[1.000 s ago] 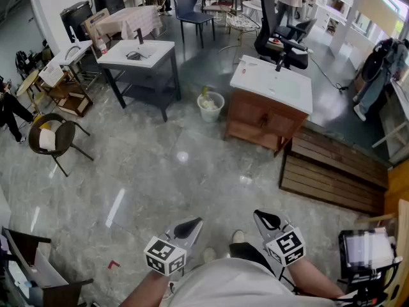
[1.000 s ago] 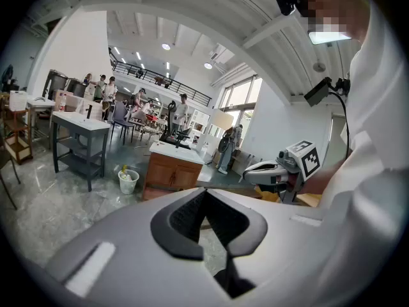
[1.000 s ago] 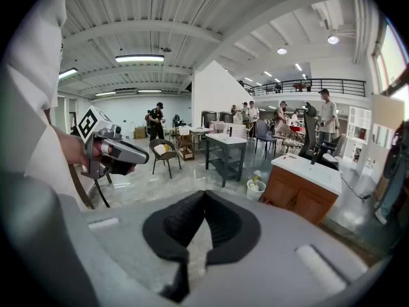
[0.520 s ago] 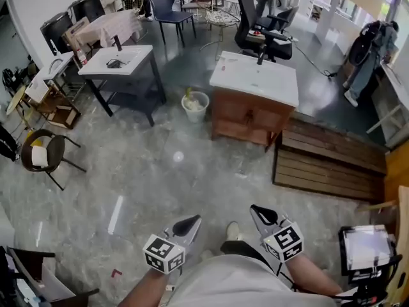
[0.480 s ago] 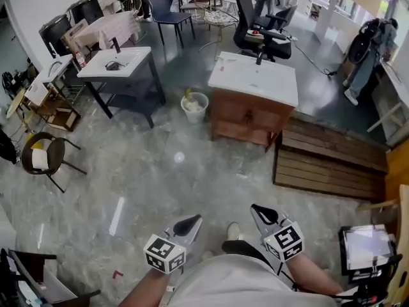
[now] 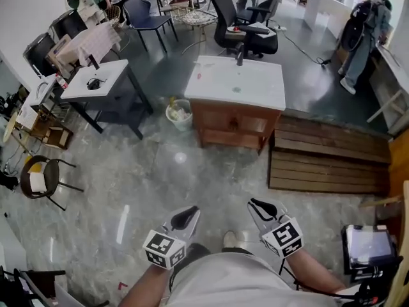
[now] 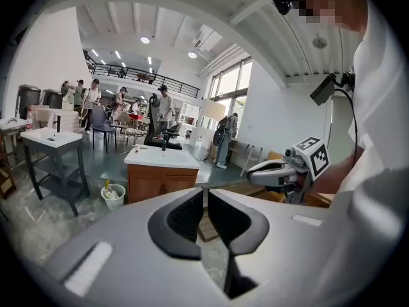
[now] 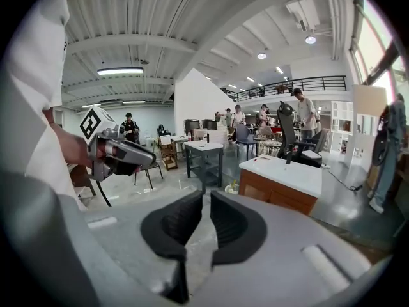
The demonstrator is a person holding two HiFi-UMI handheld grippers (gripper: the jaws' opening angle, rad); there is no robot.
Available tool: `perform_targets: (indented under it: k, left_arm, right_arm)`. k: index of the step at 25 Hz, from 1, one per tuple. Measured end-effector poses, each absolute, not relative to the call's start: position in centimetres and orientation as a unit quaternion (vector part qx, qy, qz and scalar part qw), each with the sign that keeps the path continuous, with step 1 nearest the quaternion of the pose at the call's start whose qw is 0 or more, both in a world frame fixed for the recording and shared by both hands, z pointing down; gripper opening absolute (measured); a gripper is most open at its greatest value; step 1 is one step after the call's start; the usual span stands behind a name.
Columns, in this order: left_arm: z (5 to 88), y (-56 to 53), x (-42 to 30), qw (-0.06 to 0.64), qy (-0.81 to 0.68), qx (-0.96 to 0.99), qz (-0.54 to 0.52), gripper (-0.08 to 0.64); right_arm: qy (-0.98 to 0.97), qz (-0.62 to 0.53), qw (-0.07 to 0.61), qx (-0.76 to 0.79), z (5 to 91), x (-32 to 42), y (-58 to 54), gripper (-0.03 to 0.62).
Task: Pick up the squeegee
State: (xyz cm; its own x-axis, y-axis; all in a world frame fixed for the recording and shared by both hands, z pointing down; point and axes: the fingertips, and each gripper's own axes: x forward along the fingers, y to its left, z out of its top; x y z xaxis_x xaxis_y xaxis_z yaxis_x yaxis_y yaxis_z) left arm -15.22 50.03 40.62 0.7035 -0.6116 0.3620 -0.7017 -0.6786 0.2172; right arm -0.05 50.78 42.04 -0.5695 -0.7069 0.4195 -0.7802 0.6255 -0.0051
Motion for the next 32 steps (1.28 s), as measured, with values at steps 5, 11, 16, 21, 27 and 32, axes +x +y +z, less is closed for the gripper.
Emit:
perform_targets:
  k: [5,11,16,21,27,32]
  left_arm:
    - [39.6,44.6,-12.2,0.171,-0.356,0.910,0.125,0.031]
    - [41.8,37.5,-11.2,0.175,-0.351,0.911,0.131,0.034]
    - [43.5,29.5,-10.1,0.180,-0.335,0.916,0.129,0.060]
    - [43.2,19.7,-10.8,0.183,-0.324,0.918,0.139,0.060]
    - [44.1,9.4,-11.4,0.190,-0.315,0.919,0.140,0.091]
    - [45.4,2.5,-11.5,0.184,-0.350,0.907,0.145,0.104]
  right_arm:
    - [-0.862,0.111,0.199,0.453,43.4,4.5,47.0,0.043]
    - [-0.850,0.128,0.192,0.474,45.0,6.1,40.5,0.043]
    - [-0.832,0.148,0.209,0.493,46.2,7.3,33.8,0.043]
    - [-0.820,0.133,0.208,0.517,43.4,6.8,25.0,0.043]
    - [-0.812,0.168,0.155,0.537,42.4,5.2,15.9,0.042]
    - [-0.813,0.163,0.165,0.534,42.7,5.6,11.1,0.043]
